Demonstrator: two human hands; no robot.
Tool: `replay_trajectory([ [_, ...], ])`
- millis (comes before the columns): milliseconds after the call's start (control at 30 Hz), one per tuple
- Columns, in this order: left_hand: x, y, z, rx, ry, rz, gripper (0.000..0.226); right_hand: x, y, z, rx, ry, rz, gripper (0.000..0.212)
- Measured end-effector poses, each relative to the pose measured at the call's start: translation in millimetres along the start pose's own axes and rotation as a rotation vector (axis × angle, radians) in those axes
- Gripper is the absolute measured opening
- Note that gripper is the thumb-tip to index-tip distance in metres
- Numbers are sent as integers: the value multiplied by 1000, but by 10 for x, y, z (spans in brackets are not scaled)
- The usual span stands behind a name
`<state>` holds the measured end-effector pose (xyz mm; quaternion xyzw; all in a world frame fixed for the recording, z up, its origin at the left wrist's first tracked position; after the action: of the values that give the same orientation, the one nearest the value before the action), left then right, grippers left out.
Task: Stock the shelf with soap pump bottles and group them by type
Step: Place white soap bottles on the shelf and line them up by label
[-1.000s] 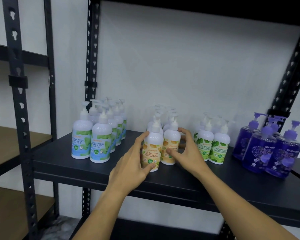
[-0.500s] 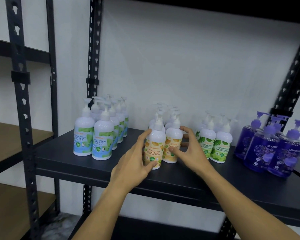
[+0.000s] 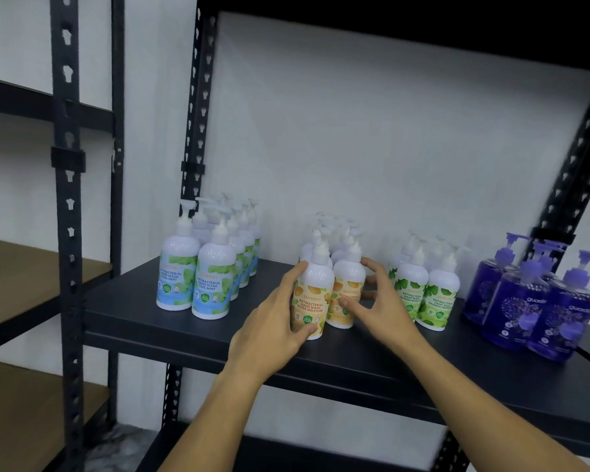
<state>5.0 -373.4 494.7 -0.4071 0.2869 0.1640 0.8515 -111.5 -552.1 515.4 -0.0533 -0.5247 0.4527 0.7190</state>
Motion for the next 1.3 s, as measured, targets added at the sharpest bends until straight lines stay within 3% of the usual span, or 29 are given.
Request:
replay_trajectory([
  [333, -24, 17, 46, 13, 64, 33, 93, 89, 101, 35, 16, 103, -48, 84],
  [667, -540, 480, -21, -236, -3, -141, 55, 107, 516, 394, 155, 531, -75, 50],
  [1100, -1533, 1113, -1077, 108, -119, -393, 41, -196, 2029, 1648, 112, 904, -76, 49],
  [1300, -1796, 1641, -1923, 373, -129, -528, 36, -831, 3187, 2252, 145, 957, -302, 47],
])
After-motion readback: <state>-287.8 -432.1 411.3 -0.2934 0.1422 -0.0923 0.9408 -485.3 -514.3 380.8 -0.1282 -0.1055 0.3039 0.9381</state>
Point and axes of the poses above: each hand's wrist, its own y-axis away from the middle knuckle, its own z-axis out of the back of the hand, x = y × z, the point moved 5 cm from there along -y, towards the middle knuckle, and after that the axes turned 4 degrees about -x, right-handed, at the moved point
